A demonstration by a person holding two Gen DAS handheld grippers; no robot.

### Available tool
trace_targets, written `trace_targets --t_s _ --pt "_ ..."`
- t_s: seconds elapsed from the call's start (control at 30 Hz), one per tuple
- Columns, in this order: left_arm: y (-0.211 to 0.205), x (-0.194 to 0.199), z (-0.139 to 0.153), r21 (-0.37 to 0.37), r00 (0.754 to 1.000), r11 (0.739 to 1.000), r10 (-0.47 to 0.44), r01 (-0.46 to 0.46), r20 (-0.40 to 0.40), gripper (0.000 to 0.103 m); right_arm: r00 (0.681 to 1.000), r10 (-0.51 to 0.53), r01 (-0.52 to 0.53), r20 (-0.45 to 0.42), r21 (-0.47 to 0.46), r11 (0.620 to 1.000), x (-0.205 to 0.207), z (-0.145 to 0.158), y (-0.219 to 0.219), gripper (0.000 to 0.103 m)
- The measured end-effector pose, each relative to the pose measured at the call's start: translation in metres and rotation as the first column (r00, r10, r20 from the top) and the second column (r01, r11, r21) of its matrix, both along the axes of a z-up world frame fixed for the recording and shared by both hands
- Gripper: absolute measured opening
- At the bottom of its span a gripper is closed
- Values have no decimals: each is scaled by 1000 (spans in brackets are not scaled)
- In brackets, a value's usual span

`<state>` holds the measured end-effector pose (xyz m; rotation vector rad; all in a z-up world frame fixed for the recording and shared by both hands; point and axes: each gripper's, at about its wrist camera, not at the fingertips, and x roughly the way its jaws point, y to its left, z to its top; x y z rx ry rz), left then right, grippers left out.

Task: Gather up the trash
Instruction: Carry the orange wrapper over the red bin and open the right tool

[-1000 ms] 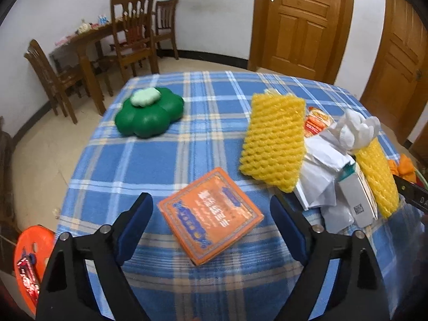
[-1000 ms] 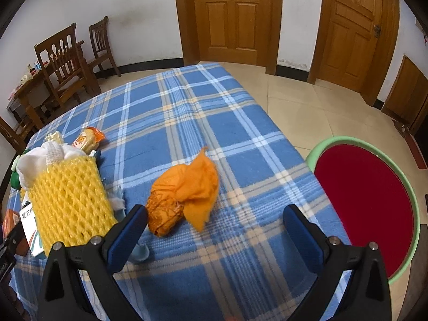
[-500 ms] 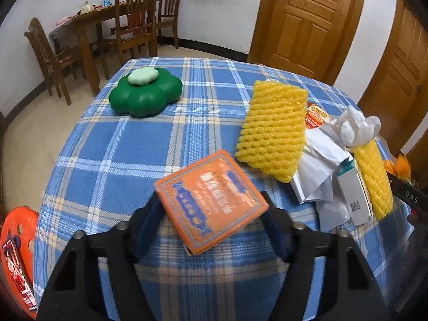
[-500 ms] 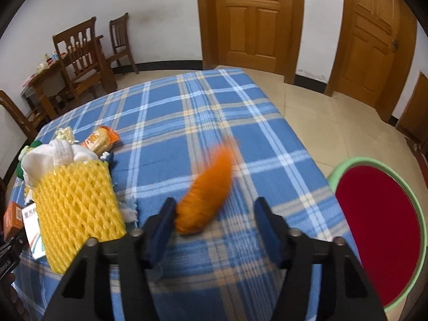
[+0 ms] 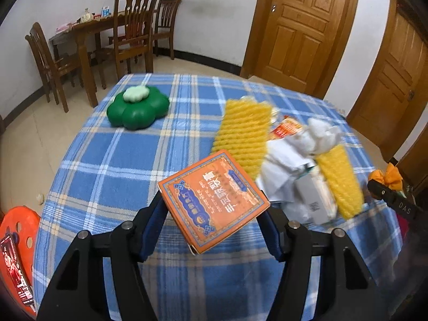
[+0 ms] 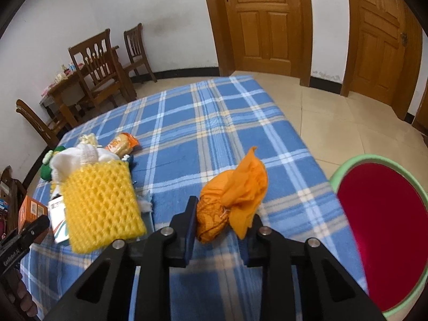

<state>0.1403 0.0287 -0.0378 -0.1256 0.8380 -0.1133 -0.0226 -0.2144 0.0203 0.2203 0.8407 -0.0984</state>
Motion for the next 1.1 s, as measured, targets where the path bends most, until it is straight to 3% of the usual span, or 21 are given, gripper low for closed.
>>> trace_targets --t_s 0.23,0.57,0.77,1.1 --pt "-23 -19 26 -16 997 998 -56 57 48 66 998 -45 45 32 4 999 -10 15 -10 28" --pt "-85 -37 46 -31 976 978 -203 205 76 66 981 -189 189 40 20 982 -50 23 -77 29" --pt "-135 -40 50 -24 951 952 -301 304 72 66 961 -276 275 20 46 960 -59 13 -124 29" --pt "-222 -42 49 1 887 888 -459 460 53 66 933 -360 360 -10 81 929 -58 -14 -188 29"
